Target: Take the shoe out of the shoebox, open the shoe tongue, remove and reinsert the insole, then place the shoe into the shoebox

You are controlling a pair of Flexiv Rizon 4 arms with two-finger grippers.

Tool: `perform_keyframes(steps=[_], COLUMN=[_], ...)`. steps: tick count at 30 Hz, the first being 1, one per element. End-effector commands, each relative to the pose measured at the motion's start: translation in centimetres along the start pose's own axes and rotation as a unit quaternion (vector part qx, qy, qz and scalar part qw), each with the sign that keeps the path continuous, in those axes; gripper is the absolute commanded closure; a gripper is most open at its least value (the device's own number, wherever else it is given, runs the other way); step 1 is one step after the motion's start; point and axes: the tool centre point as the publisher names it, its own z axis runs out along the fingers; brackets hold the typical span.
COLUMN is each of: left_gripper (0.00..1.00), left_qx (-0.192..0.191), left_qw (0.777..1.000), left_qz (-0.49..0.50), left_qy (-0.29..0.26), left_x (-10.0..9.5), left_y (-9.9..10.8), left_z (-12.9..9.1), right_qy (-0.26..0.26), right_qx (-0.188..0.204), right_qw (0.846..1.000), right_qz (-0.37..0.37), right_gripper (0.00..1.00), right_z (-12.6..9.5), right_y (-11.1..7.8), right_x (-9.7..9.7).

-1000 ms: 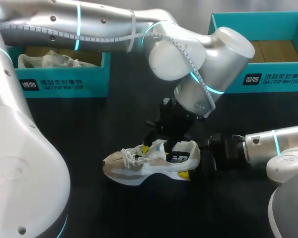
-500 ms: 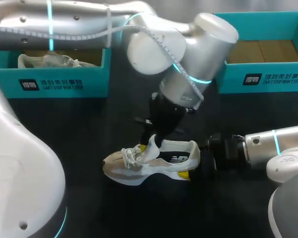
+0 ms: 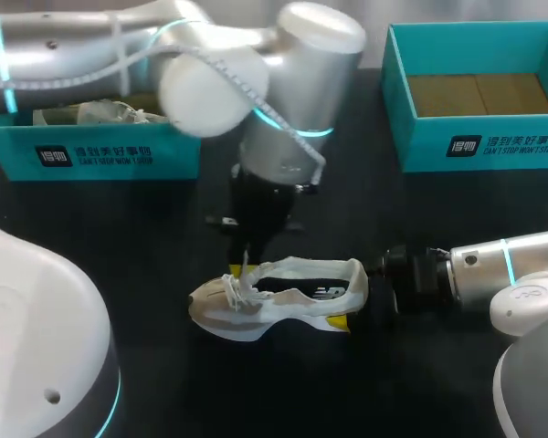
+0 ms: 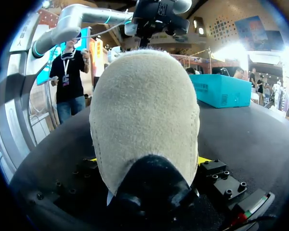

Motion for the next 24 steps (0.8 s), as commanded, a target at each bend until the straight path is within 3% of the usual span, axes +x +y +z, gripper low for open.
perform_keyframes(steps=[1, 7, 24], left_gripper=[1.00, 1.00, 1.00], left_qx=[0.010, 0.022, 0.019], left_qw=[0.980, 0.970, 0.974], left_qz=[-0.001, -0.017, 0.007], left_qy=[0.200, 0.241, 0.224], left_x=[-2.4, -3.1, -2.5], left_y=[0.4, 0.3, -2.1], left_z=[0.6, 2.4, 7.0], right_qy=[0.000, 0.000, 0.000], right_qx=[0.003, 0.003, 0.003], right_qw=[1.000, 1.000, 1.000], right_qz=[0.001, 0.001, 0.001], right_gripper=[1.00, 1.00, 1.00], right_z=[0.0, 0.0, 0.0], right_y=[0.1, 0.1, 0.1], right_x=[0.1, 0.1, 0.1])
